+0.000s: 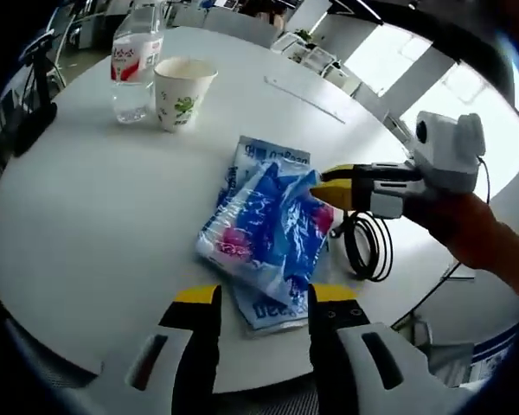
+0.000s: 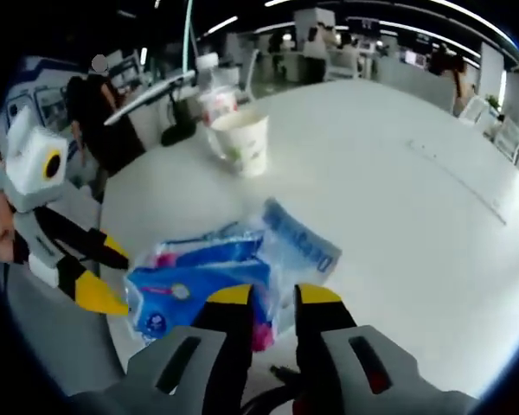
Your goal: Arrange the tabletop items into an orderly group along one side of the table until the central work area is clear of visible clutter.
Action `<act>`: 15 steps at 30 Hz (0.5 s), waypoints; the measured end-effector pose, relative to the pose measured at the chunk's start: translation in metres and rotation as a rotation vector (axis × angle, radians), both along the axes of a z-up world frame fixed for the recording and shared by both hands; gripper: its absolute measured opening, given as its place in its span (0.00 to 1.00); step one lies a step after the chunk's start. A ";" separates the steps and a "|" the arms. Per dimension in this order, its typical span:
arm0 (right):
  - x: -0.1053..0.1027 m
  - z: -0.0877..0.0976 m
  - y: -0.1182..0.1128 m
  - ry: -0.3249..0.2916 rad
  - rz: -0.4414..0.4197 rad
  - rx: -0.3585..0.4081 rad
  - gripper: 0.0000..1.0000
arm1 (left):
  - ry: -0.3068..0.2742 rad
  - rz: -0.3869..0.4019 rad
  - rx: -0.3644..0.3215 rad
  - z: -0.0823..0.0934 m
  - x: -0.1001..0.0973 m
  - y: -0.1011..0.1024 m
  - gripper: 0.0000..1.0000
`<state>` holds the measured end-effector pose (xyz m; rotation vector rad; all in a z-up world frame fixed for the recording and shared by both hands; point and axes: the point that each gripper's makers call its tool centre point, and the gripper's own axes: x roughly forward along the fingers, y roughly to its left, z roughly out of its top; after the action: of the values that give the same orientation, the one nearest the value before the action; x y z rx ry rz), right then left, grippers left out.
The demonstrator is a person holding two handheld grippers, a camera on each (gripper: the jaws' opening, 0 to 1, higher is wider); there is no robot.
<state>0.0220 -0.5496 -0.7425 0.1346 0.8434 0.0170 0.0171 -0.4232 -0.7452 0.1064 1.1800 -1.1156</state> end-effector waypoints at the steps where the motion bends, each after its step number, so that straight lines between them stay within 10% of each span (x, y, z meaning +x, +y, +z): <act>1: -0.001 -0.001 0.001 0.006 0.001 0.003 0.13 | 0.018 0.023 -0.008 0.000 0.001 -0.002 0.38; 9: -0.015 0.003 0.006 -0.015 -0.025 0.030 0.01 | -0.002 0.079 -0.013 -0.002 0.016 0.001 0.05; 15: -0.029 0.011 0.014 -0.045 -0.042 0.044 0.00 | -0.010 0.075 -0.026 0.000 0.020 0.004 0.03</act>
<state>-0.0068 -0.5353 -0.7320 0.1923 0.7952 -0.0006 0.0371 -0.4196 -0.7450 0.0475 1.1517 -1.0630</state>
